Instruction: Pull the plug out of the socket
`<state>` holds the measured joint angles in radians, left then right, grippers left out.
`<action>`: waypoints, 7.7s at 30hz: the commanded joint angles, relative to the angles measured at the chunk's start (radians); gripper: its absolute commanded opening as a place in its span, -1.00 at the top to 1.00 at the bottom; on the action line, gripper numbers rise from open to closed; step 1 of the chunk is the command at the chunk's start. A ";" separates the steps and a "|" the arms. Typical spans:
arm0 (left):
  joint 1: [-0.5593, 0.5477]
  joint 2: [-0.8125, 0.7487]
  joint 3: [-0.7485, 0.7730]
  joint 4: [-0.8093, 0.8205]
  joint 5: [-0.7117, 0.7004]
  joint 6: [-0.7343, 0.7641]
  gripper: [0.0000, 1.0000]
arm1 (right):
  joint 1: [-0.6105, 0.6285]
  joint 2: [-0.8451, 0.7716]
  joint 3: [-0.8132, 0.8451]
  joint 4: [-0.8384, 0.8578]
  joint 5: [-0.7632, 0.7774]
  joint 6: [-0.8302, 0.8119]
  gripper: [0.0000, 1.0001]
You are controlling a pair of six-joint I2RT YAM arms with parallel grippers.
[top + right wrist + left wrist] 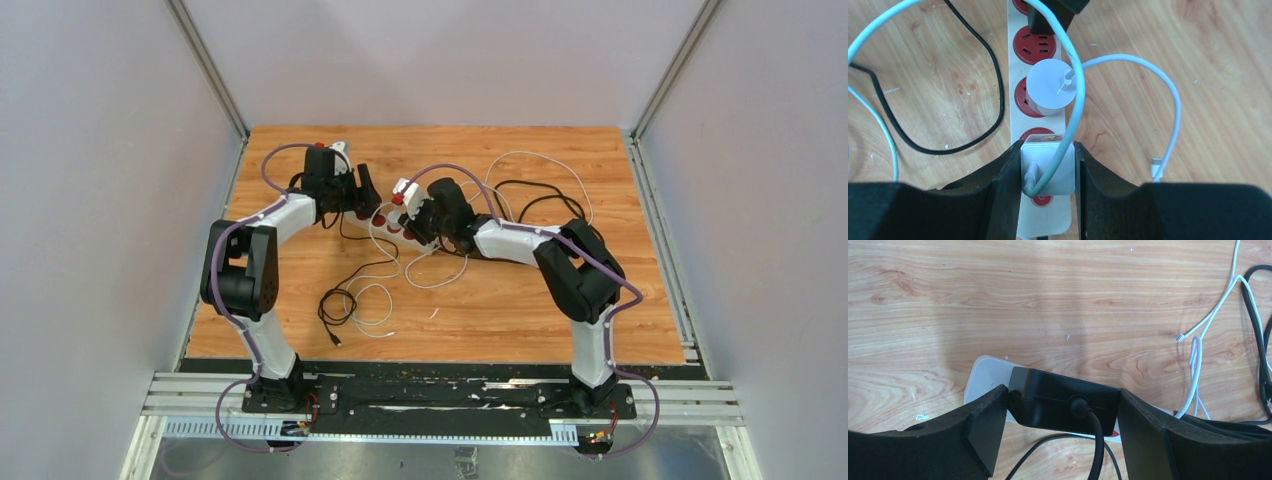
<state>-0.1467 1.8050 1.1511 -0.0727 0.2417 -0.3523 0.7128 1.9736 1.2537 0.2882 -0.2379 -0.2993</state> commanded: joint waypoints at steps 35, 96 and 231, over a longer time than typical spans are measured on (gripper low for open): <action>0.024 0.027 -0.076 -0.247 -0.125 -0.008 -0.57 | -0.644 -0.770 0.310 -0.651 0.103 0.364 1.00; 0.024 0.045 -0.072 -0.253 -0.147 -0.007 -0.57 | -0.787 0.049 0.614 -0.557 -0.113 0.453 1.00; 0.024 0.051 -0.110 -0.264 -0.183 -0.008 -0.45 | 0.022 0.094 0.141 0.091 -0.118 0.187 1.00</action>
<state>-0.1463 1.7779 1.1172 -0.0635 0.1867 -0.3935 0.7609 2.1323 1.3933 0.4374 -0.2291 -0.2520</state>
